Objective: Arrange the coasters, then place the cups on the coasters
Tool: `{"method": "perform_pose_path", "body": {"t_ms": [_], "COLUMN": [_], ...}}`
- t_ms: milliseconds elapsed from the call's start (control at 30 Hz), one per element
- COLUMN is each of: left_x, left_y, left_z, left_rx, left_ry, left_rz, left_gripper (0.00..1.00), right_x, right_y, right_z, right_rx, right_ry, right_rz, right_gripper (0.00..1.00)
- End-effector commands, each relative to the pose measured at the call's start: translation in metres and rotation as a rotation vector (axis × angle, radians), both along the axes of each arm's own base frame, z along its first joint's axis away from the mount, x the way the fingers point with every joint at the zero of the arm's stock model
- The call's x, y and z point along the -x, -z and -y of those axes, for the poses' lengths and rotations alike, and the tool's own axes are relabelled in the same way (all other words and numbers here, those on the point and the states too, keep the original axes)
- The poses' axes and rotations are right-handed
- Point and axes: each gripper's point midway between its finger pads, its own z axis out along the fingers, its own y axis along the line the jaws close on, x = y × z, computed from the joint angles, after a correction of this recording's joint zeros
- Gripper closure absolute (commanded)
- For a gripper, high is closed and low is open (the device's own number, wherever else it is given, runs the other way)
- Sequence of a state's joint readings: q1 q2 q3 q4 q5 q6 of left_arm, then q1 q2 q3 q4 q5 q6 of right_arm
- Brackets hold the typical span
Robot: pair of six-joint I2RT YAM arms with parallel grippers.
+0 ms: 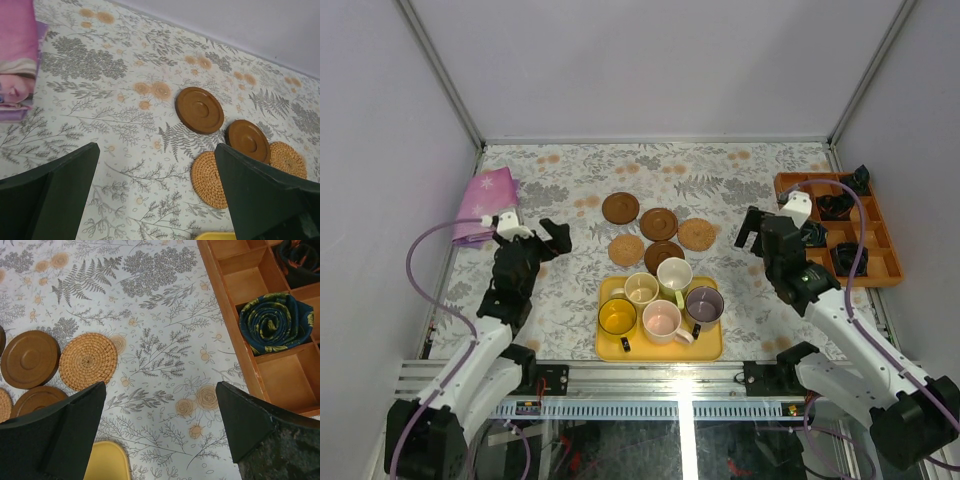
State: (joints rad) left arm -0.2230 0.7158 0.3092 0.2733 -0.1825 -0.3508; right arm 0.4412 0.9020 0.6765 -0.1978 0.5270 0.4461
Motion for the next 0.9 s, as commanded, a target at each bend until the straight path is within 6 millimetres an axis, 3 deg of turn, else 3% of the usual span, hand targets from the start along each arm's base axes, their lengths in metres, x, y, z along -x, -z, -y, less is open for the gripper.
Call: {"method": "perform_pose_path", "body": {"t_ms": [0,167,233,367,500,667,867], "left_x": [-0.025,-0.052,-0.064,-0.082,-0.086,-0.084,-0.085], "left_y": [-0.044,-0.048,-0.04,-0.011,0.002,-0.011,-0.013], "left_z": [0.015,0.038,0.044,0.061,0.073,0.075,0.067], "left_rx": [0.019,0.009,0.007,-0.004,0.021,0.047,0.033], "left_ry": [0.049,0.144,0.16,0.232,0.286,0.291,0.253], "left_rz": [0.098,0.07,0.024,-0.106,-0.129,-0.055,-0.048], "left_gripper": [0.0,0.0,0.0,0.0,0.0,0.0,0.0], "right_x": [-0.017,-0.034,-0.042,-0.055,-0.06,-0.056,-0.054], "right_y": [-0.036,-0.031,-0.027,-0.017,-0.007,0.003,0.01], "right_z": [-0.001,-0.021,-0.034,-0.04,-0.043,-0.041,-0.054], "right_rx": [-0.011,0.021,0.005,-0.008,0.005,0.013,0.026], "right_ry": [0.019,-0.073,-0.124,-0.106,-0.109,-0.1,-0.203], "right_rz": [0.112,0.067,0.058,0.027,-0.011,-0.043,-0.09], "right_gripper": [0.01,0.01,0.01,0.01,0.01,0.01,0.01]}}
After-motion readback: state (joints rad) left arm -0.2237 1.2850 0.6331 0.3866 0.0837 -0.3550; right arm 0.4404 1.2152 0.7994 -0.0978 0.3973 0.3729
